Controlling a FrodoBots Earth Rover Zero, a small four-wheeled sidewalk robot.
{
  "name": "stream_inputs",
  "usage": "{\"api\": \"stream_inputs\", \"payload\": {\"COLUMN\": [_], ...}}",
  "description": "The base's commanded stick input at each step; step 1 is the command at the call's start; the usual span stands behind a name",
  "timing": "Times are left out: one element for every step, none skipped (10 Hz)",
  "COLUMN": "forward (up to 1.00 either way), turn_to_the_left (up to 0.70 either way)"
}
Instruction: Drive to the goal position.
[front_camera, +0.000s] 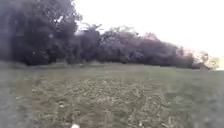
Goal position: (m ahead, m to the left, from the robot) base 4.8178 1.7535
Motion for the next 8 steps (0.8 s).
{"api": "stream_inputs", "payload": {"forward": [0.85, 0.85, 0.85, 0.85, 0.85, 0.85, 0.85, 0.85], "turn_to_the_left": [0.00, 0.00, 0.00, -0.05, -0.13, -0.27, -0.34, -0.34]}}
